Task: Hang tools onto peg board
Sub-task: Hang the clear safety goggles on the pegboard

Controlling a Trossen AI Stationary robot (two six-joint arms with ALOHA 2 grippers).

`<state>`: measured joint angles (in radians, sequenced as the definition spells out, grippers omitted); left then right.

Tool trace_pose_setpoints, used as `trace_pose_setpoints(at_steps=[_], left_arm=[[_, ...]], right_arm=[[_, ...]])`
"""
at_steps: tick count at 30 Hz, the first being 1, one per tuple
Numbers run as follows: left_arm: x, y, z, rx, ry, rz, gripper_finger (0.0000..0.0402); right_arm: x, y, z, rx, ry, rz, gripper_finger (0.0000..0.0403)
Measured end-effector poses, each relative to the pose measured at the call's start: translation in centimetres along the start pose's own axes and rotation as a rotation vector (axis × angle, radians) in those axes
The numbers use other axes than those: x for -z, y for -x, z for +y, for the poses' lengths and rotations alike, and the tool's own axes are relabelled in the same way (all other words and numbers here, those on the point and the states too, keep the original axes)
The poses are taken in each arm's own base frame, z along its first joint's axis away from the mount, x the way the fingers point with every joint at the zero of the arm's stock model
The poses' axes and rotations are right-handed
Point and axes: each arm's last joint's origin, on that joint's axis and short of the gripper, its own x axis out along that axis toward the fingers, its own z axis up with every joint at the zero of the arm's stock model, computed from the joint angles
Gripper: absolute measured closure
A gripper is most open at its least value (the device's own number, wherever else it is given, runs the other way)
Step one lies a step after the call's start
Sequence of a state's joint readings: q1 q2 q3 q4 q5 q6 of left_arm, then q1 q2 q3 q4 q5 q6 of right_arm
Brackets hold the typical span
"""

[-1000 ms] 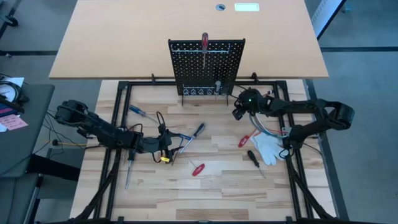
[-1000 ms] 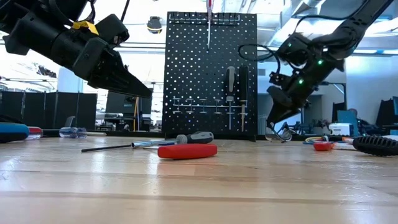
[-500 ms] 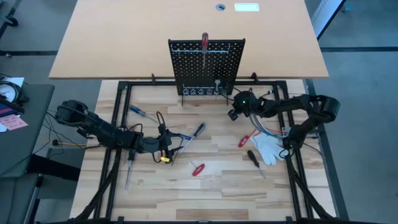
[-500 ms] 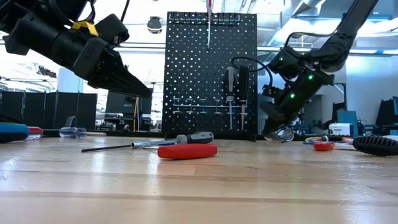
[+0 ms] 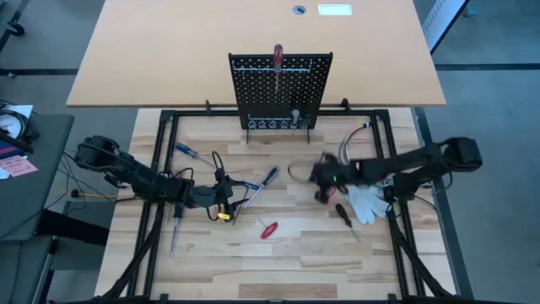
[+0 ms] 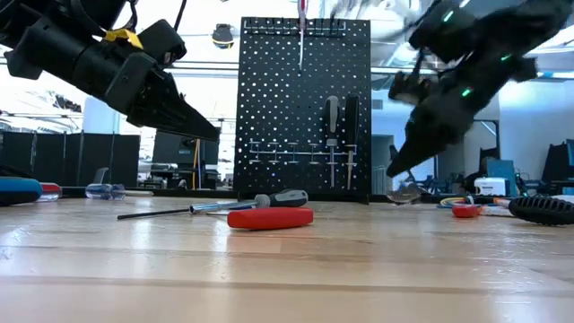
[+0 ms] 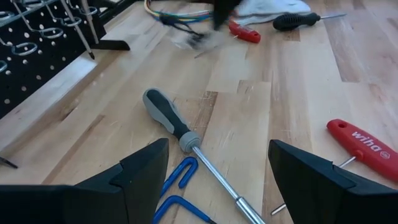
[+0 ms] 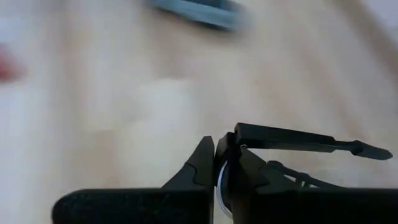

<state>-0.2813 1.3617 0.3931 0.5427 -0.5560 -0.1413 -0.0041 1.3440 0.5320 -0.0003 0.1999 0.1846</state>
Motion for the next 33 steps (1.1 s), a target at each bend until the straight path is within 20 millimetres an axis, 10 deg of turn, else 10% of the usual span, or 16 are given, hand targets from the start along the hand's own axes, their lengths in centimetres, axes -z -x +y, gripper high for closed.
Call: trace_pose_setpoints(at_steps=[13, 26, 33], left_arm=[[-1.9, -0.2, -0.5, 0.014, -0.014, -0.153, 0.0131], [-5.8, -8.2, -5.2, 0.117, -0.270, -0.131, 0.0131], [-7.3, -11.8, -5.2, 0.210, -0.314, -0.072, 0.0131]], right_arm=[[3.5, -0.8, 10.9, -0.311, 0.345, -0.113, 0.0358], [2.2, 3.6, 11.8, -0.329, 0.263, 0.063, 0.0221], [1.8, 7.3, 11.3, -0.362, 0.175, 0.063, 0.0215]])
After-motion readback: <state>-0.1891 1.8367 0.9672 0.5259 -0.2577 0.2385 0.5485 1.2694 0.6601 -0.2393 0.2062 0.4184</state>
